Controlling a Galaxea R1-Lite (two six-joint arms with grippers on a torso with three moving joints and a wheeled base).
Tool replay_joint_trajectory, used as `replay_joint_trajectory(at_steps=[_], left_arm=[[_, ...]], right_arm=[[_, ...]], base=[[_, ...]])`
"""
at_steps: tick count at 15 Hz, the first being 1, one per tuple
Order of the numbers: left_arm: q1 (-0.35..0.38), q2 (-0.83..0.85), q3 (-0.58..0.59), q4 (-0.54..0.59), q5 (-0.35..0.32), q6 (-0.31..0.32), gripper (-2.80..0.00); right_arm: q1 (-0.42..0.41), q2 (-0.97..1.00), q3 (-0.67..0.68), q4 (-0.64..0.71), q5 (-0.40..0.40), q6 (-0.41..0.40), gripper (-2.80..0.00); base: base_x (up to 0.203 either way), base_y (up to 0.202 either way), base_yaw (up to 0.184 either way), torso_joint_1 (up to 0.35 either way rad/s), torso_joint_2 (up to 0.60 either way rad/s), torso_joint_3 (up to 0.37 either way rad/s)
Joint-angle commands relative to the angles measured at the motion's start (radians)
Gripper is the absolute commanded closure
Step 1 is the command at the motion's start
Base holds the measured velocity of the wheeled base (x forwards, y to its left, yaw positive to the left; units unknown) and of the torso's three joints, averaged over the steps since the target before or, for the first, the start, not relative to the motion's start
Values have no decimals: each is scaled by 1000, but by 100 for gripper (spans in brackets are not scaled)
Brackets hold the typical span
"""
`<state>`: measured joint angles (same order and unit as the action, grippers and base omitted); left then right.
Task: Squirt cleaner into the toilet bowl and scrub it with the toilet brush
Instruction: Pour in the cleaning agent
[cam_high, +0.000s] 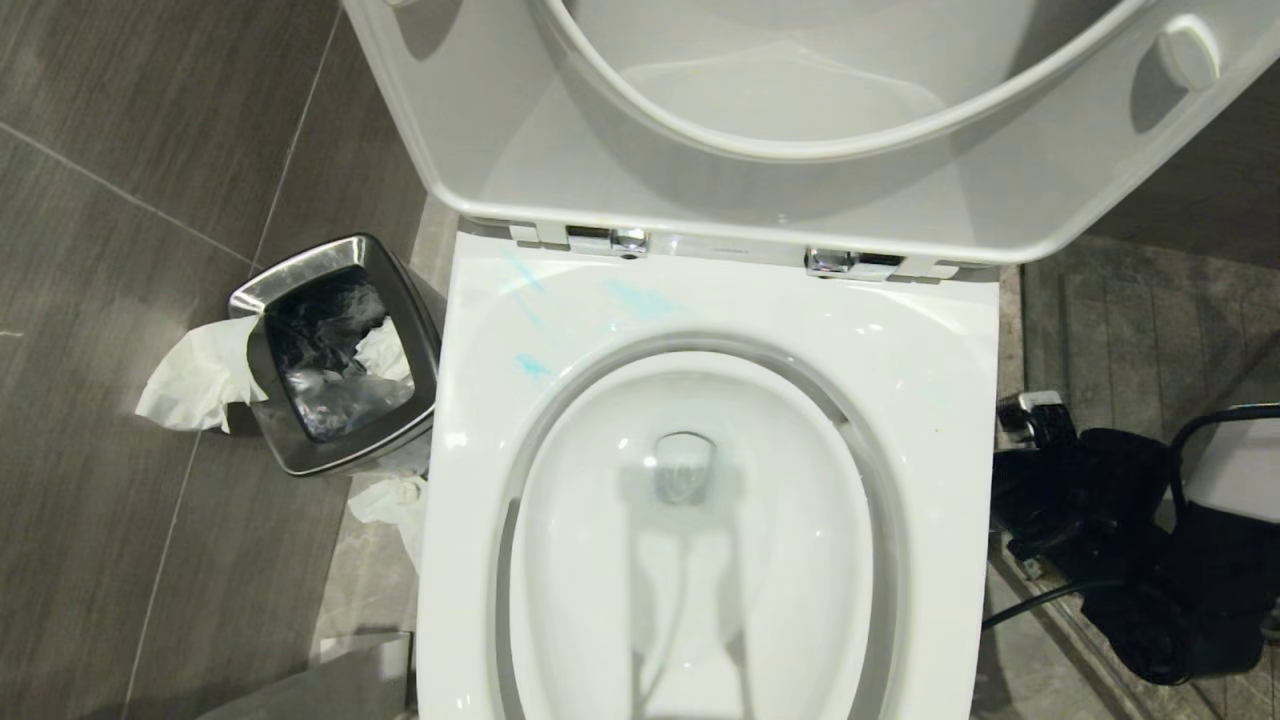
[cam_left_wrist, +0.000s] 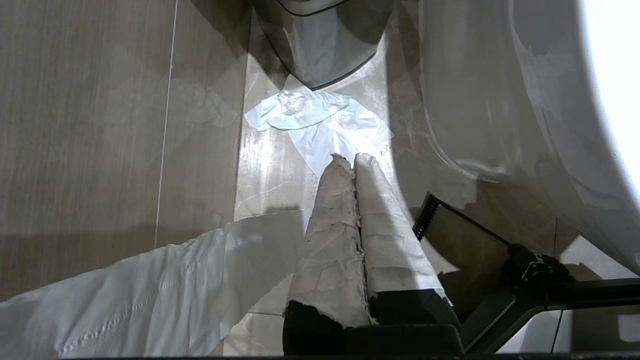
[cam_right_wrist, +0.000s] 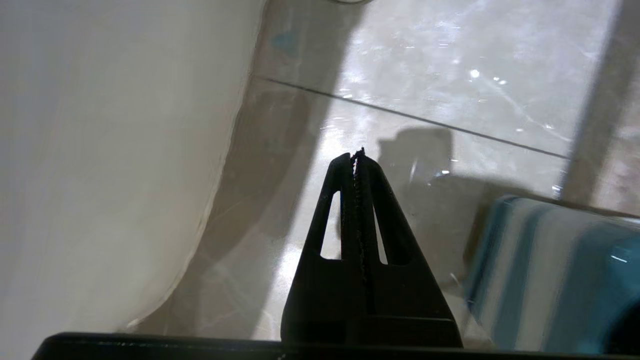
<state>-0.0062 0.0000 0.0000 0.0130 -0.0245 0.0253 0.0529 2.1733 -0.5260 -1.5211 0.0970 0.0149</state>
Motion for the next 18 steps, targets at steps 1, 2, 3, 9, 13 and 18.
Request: replay_joint_trajectory(at_steps=[1, 2, 3, 9, 13, 18], left_arm=[[0, 2, 2, 0, 0, 0, 0], [0, 2, 2, -1, 0, -1, 0], [0, 2, 2, 1, 0, 1, 0], [0, 2, 2, 0, 0, 0, 0], [0, 2, 2, 1, 0, 0, 0], [0, 2, 2, 1, 0, -1, 0]], right_arm=[[14, 12, -20, -9, -1, -11, 0], [15, 20, -29, -9, -3, -13, 0], [15, 24, -32, -9, -3, -12, 0], [15, 90, -141, -9, -25, -76, 0], [16, 108, -168, -9, -26, -77, -280], [16, 143, -256, -9, -25, -77, -280]], base=[[0, 0, 0, 0, 0, 0], [0, 0, 0, 0, 0, 0], [0, 0, 0, 0, 0, 0], [0, 0, 0, 0, 0, 0], [0, 0, 0, 0, 0, 0], [0, 0, 0, 0, 0, 0]])
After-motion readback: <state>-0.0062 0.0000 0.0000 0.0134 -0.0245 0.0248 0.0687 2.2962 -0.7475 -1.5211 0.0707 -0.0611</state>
